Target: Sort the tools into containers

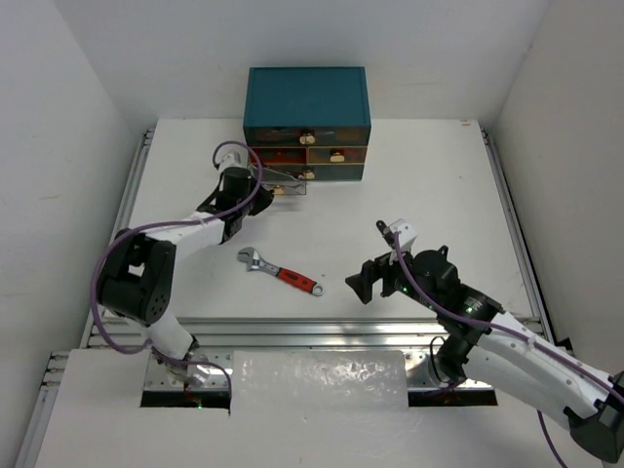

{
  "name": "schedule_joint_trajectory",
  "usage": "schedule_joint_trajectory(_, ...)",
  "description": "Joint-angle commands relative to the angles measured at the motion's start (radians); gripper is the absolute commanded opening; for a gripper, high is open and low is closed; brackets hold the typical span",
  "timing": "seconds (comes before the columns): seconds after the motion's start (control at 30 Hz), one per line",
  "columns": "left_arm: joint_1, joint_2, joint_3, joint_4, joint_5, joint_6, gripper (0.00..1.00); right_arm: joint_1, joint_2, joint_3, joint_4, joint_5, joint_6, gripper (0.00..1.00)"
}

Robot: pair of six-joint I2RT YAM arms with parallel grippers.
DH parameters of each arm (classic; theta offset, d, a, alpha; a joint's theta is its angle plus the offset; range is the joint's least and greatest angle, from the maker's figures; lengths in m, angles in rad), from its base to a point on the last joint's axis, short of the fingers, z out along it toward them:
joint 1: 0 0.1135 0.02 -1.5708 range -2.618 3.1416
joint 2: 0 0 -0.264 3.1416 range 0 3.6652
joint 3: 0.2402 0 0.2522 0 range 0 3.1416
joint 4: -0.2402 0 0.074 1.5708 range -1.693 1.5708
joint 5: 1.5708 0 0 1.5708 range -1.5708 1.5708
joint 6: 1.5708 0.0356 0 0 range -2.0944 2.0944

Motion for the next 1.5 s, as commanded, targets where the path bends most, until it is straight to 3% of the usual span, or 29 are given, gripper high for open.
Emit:
schedule_joint_trajectory(0.0,-0.005,0.06,0.062,0.116,0.024,0.0,0.0,-0.001,-0.015,-0.008,0.052,-0.001,0.003,0.99)
schedule_joint_trajectory(0.7,0.051,0.419,0.508,0.047,0.088,0.101,0.0,-0.001,0.027,-0.06,0.078,0.036,-0.008,0.99)
schedule_joint_trajectory(0.93,0.07,0.444,0.54,0.047,0.131,0.116,0.02,-0.001,0.06,-0.077,0.132,0.05,0.03,0.99)
schedule_joint_trajectory(1.0,0.068,0.421,0.483,0.082,0.153,0.112,0.09,-0.001,0.092,-0.097,0.182,0.05,0.058,0.99)
schedule_joint_trajectory(1.03,0.068,0.384,0.455,0.105,0.177,0.107,0.23,0.001,0.112,-0.106,0.214,0.077,0.107,0.99)
schedule_joint_trajectory(1.13,0.067,0.292,0.329,0.205,0.218,0.089,0.38,-0.001,0.218,-0.105,0.296,0.133,0.181,0.99)
schedule_joint_trajectory(1.27,0.065,0.186,0.231,0.221,0.249,0.076,0.44,-0.011,0.339,-0.094,0.441,0.167,0.237,0.99)
schedule_joint_trajectory(1.33,0.062,0.068,0.177,0.22,0.236,0.073,0.55,-0.072,0.427,-0.105,0.626,0.119,0.3,0.99)
schedule_joint_trajectory(1.37,0.061,0.021,0.121,0.208,0.231,0.073,0.58,-0.105,0.47,-0.102,0.693,0.02,0.325,0.99)
schedule_joint_trajectory(1.47,0.058,-0.196,0.038,0.08,0.162,0.095,0.8,-0.215,0.693,-0.004,0.83,-0.073,0.429,0.99)
